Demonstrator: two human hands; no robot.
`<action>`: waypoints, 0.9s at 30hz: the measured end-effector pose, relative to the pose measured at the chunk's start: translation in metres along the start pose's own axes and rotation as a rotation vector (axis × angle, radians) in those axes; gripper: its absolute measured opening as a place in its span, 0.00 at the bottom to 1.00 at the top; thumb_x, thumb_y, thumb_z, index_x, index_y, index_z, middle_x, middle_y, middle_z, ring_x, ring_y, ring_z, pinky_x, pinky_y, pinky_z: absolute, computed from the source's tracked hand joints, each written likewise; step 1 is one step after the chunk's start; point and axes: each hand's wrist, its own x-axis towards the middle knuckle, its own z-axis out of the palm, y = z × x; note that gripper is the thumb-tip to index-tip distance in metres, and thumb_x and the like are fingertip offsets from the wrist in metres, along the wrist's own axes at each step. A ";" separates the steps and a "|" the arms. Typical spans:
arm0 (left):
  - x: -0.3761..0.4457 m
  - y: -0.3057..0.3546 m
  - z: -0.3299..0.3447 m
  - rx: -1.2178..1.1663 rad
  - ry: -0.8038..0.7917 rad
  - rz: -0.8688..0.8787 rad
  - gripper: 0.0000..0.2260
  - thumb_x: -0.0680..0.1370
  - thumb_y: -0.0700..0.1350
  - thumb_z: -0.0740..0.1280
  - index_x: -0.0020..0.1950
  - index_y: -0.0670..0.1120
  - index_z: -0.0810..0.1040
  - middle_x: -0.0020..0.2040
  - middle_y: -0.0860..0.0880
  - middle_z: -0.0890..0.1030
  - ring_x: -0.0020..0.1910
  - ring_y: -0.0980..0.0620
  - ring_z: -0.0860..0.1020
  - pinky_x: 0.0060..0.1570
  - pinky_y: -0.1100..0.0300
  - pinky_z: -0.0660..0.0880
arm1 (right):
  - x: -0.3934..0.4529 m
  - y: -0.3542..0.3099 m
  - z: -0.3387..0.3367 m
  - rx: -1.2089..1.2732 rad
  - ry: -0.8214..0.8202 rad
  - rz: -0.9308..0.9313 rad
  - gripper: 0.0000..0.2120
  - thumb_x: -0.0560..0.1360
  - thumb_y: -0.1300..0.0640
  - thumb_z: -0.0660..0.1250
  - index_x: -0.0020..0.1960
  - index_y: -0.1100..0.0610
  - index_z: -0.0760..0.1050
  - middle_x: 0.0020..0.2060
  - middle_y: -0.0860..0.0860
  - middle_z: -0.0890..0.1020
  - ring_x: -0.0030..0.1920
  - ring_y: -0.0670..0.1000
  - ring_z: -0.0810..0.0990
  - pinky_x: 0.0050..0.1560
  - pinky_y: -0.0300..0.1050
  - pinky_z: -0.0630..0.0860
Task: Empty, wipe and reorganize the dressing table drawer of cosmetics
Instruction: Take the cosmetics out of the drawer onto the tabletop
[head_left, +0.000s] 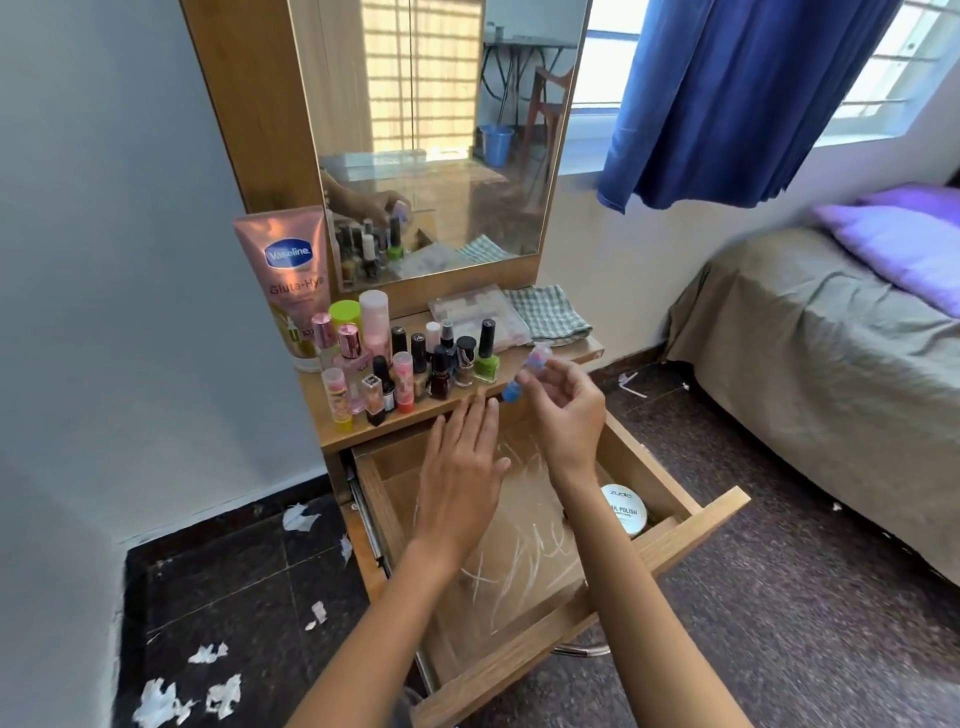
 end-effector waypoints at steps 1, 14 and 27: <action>0.002 -0.002 0.001 0.053 -0.049 0.016 0.32 0.78 0.51 0.63 0.77 0.43 0.53 0.77 0.45 0.53 0.76 0.48 0.49 0.74 0.50 0.47 | 0.008 -0.001 0.005 -0.055 0.025 -0.046 0.12 0.72 0.61 0.74 0.54 0.60 0.79 0.45 0.51 0.84 0.44 0.45 0.84 0.47 0.35 0.79; 0.011 -0.005 0.000 0.318 -0.195 -0.028 0.31 0.82 0.53 0.48 0.75 0.40 0.35 0.75 0.43 0.32 0.73 0.48 0.31 0.68 0.52 0.27 | 0.042 0.024 0.030 -0.352 -0.013 -0.241 0.12 0.73 0.67 0.69 0.56 0.59 0.76 0.50 0.52 0.81 0.49 0.47 0.81 0.52 0.43 0.80; 0.014 0.002 -0.003 0.180 -0.236 -0.098 0.33 0.81 0.53 0.52 0.76 0.42 0.36 0.76 0.45 0.34 0.74 0.50 0.32 0.73 0.53 0.35 | 0.032 0.022 -0.010 -0.458 -0.071 -0.219 0.10 0.73 0.67 0.70 0.53 0.58 0.80 0.47 0.51 0.84 0.47 0.46 0.82 0.51 0.33 0.77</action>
